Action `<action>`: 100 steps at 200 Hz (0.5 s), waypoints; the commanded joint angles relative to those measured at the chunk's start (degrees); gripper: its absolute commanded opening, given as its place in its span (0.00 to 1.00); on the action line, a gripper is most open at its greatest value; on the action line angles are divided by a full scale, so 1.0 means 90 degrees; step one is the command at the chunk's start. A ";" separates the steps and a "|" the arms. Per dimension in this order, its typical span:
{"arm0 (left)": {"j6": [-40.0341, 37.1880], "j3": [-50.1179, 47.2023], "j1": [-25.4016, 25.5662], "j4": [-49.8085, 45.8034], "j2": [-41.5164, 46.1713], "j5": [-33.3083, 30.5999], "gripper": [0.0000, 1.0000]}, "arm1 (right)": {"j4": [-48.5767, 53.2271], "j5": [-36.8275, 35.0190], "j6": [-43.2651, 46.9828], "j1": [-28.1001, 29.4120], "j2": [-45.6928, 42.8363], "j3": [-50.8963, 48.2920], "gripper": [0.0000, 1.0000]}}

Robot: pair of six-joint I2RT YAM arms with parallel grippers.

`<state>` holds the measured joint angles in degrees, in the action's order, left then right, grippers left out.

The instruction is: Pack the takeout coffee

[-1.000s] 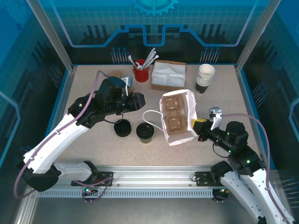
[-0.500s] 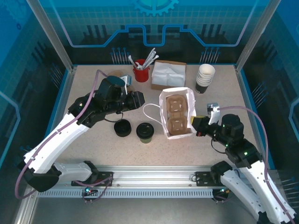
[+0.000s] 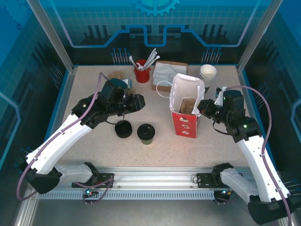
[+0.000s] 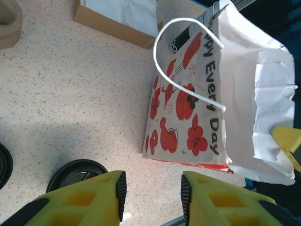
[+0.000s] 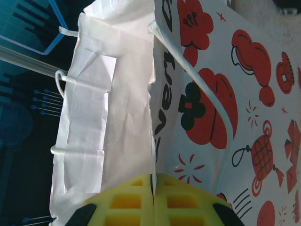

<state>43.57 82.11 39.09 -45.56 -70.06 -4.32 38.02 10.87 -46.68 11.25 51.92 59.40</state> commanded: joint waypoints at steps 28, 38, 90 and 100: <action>0.0150 -0.0225 -0.0079 0.0082 0.0141 -0.0038 0.40 | 0.0042 0.1067 -0.0429 -0.0497 0.0531 0.0036 0.00; 0.0136 -0.0212 -0.0077 0.0040 0.0114 -0.0009 0.41 | 0.0111 0.1148 -0.0327 -0.0582 0.0612 0.0056 0.00; -0.0098 -0.0164 -0.0081 -0.0276 0.0127 -0.0085 0.46 | 0.1178 0.0885 0.0800 -0.1092 0.0871 0.0499 0.38; -0.0166 -0.0174 -0.0076 -0.0324 0.0155 -0.0077 0.46 | 0.1390 0.0834 0.1016 -0.1187 0.0918 0.0664 0.48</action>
<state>43.57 80.49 38.83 -46.33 -69.95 -4.32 43.92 18.50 -44.03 2.74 59.64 61.23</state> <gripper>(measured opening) 0.456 0.382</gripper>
